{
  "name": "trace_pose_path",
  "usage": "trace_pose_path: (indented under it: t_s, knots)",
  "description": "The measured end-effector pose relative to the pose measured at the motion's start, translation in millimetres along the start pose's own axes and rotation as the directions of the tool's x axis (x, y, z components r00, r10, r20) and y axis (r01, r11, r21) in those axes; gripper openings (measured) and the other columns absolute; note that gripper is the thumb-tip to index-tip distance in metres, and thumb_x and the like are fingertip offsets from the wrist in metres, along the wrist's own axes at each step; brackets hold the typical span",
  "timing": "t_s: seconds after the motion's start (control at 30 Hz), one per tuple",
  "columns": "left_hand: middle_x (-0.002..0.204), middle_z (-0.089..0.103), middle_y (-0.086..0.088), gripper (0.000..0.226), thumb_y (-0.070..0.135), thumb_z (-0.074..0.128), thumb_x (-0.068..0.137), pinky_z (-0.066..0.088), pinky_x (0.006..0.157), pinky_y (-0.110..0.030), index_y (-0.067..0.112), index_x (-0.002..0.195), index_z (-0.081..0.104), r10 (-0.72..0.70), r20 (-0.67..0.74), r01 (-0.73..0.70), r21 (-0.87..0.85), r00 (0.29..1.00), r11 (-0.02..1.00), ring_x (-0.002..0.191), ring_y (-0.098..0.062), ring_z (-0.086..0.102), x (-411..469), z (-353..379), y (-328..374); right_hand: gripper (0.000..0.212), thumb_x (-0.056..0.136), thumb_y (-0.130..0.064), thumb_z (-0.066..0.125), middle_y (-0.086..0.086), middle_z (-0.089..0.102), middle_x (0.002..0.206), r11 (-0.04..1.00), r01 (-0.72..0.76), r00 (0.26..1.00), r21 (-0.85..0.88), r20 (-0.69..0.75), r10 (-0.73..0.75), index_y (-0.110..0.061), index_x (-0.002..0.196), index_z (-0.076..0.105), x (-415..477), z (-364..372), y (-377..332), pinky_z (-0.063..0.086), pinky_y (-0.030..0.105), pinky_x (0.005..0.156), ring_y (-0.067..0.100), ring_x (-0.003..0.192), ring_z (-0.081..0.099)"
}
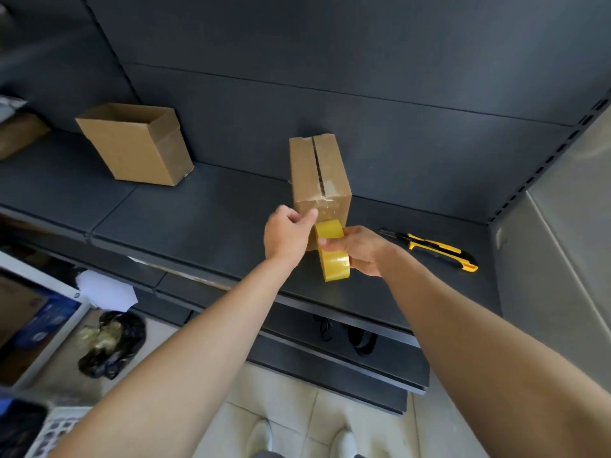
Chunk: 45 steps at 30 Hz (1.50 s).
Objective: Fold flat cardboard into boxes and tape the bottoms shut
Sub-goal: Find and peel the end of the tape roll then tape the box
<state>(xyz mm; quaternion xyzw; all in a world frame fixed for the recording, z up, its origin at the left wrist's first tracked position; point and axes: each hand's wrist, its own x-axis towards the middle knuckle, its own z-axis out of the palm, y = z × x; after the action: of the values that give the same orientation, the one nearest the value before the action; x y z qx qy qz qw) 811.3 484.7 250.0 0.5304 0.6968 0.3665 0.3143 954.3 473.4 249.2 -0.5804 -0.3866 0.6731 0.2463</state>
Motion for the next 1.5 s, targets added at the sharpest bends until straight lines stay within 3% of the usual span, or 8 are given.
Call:
trace_pose_path:
  t_s: [0.2, 0.33, 0.43, 0.6, 0.8, 1.0, 1.23, 1.5]
  knots:
    - [0.112, 0.067, -0.006, 0.049, 0.037, 0.074, 0.080, 0.052, 0.087, -0.037, 0.011, 0.118, 0.061, -0.432, 0.425, 0.583, -0.344, 0.796, 0.736, 0.101, -0.022, 0.063, -7.0, 18.0, 4.7, 0.043, 0.083, 0.014, 0.042, 0.009, 0.067, 0.115, 0.996, 0.025, 0.990, 0.081, 0.133, -0.036, -0.006, 0.116, 0.063, -8.0, -19.3, 1.9, 0.047, 0.033, 0.089, 0.023, 0.111, 0.060]
    - [0.105, 0.066, -0.012, 0.044, 0.024, 0.075, 0.080, 0.055, 0.082, -0.041, 0.009, 0.118, 0.057, -0.488, 0.434, 0.653, -0.468, 0.757, 0.596, 0.093, -0.026, 0.065, -6.3, 25.2, 11.7, 0.033, 0.092, -0.003, 0.043, 0.015, 0.062, 0.124, 0.996, 0.013, 0.882, -0.092, -0.469, -0.054, -0.001, 0.120, 0.060, -0.6, -62.1, 18.1, 0.045, 0.031, 0.086, 0.028, 0.117, 0.056]
    - [0.106, 0.066, -0.013, 0.044, 0.022, 0.073, 0.082, 0.054, 0.085, -0.047, 0.010, 0.119, 0.054, -0.511, 0.440, 0.674, -0.500, 0.738, 0.544, 0.093, -0.029, 0.065, -6.9, 31.5, 15.9, 0.035, 0.092, -0.013, 0.045, 0.018, 0.052, 0.129, 0.746, -0.362, 0.726, -0.559, -0.671, -0.150, -0.003, 0.124, 0.053, 6.3, -103.3, 41.9, 0.041, 0.038, 0.088, 0.036, 0.122, 0.044]
    - [0.111, 0.065, -0.016, 0.042, 0.018, 0.070, 0.081, 0.055, 0.084, -0.047, 0.009, 0.118, 0.055, -0.498, 0.335, 0.597, -0.532, 0.800, 0.600, 0.094, -0.031, 0.066, -3.9, 34.6, 15.0, 0.053, 0.095, -0.022, 0.046, 0.008, 0.027, 0.150, 0.526, -0.512, 0.758, -0.679, -0.645, -0.094, -0.019, 0.145, 0.028, 10.1, -141.9, 72.9, 0.020, 0.049, 0.113, 0.036, 0.142, 0.010]
    - [0.096, 0.064, -0.009, 0.017, 0.018, 0.069, 0.081, 0.054, 0.071, -0.038, 0.016, 0.094, 0.059, -0.516, 0.259, 0.563, -0.550, 0.817, 0.617, 0.083, -0.026, 0.064, -1.3, 39.4, 9.6, 0.044, 0.089, -0.013, 0.052, 0.017, 0.036, 0.136, 0.480, -0.522, 0.746, -0.705, -0.650, -0.144, -0.008, 0.132, 0.044, 16.8, -148.4, 77.4, 0.029, 0.046, 0.106, 0.036, 0.127, 0.035]
    - [0.095, 0.061, -0.005, 0.018, 0.022, 0.072, 0.081, 0.053, 0.082, -0.041, 0.018, 0.091, 0.058, -0.514, 0.228, 0.546, -0.547, 0.827, 0.635, 0.087, -0.025, 0.061, -0.1, 38.6, 8.5, 0.029, 0.083, -0.009, 0.057, 0.014, 0.059, 0.098, 0.806, -0.052, 0.744, -0.590, -0.561, -0.363, -0.008, 0.110, 0.047, -0.6, -125.4, 47.2, 0.046, 0.035, 0.069, 0.037, 0.088, 0.057]
    - [0.094, 0.069, -0.007, 0.009, 0.014, 0.075, 0.078, 0.054, 0.088, -0.040, 0.019, 0.075, 0.067, -0.476, 0.194, 0.497, -0.549, 0.858, 0.672, 0.095, -0.029, 0.065, 2.0, 33.5, 7.5, 0.023, 0.085, -0.033, 0.068, -0.008, 0.051, 0.070, 0.637, 0.396, 0.746, -0.661, -0.172, -0.643, -0.028, 0.086, 0.045, -0.4, -40.7, -43.7, 0.033, 0.021, 0.049, 0.008, 0.059, 0.049]
    - [0.083, 0.069, -0.005, 0.013, 0.019, 0.079, 0.074, 0.054, 0.085, -0.038, 0.020, 0.074, 0.066, -0.451, 0.217, 0.498, -0.455, 0.866, 0.738, 0.084, -0.027, 0.067, 14.0, 24.3, 4.4, 0.036, 0.081, -0.036, 0.069, 0.000, 0.057, 0.090, 0.500, 0.179, 0.787, -0.847, -0.182, -0.590, -0.025, 0.113, 0.056, 19.2, -5.1, -75.4, 0.044, 0.031, 0.060, 0.024, 0.079, 0.059]
